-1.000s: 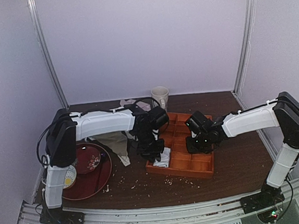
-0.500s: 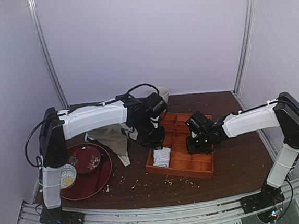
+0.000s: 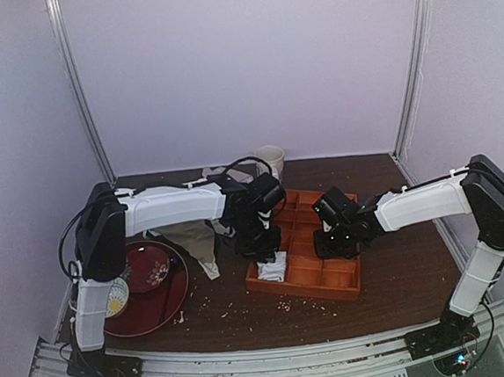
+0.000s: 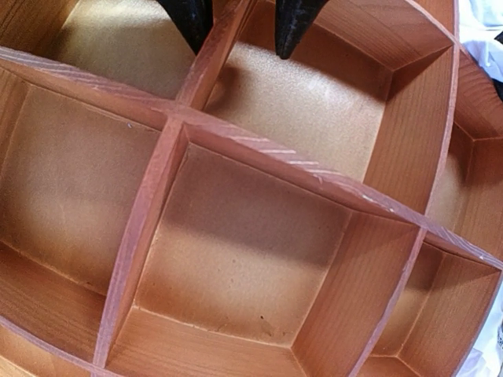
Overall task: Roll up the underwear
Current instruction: Adjust the underwear in the storage box.
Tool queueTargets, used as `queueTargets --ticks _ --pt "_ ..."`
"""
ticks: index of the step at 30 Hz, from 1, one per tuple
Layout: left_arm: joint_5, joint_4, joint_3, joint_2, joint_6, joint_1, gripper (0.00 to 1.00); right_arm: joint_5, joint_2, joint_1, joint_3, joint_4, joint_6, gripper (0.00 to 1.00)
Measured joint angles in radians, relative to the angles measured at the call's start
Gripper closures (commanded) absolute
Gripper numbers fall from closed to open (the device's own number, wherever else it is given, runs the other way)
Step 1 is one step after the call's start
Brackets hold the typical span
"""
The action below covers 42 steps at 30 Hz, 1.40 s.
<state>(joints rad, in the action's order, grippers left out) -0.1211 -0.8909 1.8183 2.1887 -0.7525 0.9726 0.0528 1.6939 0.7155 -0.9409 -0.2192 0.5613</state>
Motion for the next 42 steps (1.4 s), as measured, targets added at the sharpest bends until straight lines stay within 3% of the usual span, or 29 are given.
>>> queueTargets --ticks 10,13,17,21,33,36,42 --pt "-0.021 0.025 -0.025 0.026 -0.006 0.000 0.76 0.000 -0.001 0.000 0.000 -0.001 0.000 0.75" --pt "-0.022 0.025 -0.025 0.026 -0.007 -0.001 0.72 0.000 -0.002 0.000 0.000 -0.002 0.000 0.75" --pt "-0.011 0.016 -0.017 0.021 -0.005 -0.001 0.57 0.001 -0.008 0.000 0.000 -0.010 -0.004 0.72" --pt "-0.005 0.001 -0.005 0.014 0.009 0.003 0.55 0.011 -0.030 0.000 0.000 -0.032 -0.008 0.70" --pt "-0.025 -0.031 -0.047 -0.112 0.028 0.011 0.64 0.056 -0.107 0.000 -0.031 -0.109 -0.023 0.68" --pt "-0.047 -0.024 -0.058 -0.117 0.028 0.022 0.70 0.056 -0.107 0.000 -0.036 -0.115 -0.025 0.68" --pt "-0.088 -0.017 -0.090 -0.106 0.029 0.045 0.71 0.056 -0.108 0.000 -0.036 -0.131 -0.024 0.68"
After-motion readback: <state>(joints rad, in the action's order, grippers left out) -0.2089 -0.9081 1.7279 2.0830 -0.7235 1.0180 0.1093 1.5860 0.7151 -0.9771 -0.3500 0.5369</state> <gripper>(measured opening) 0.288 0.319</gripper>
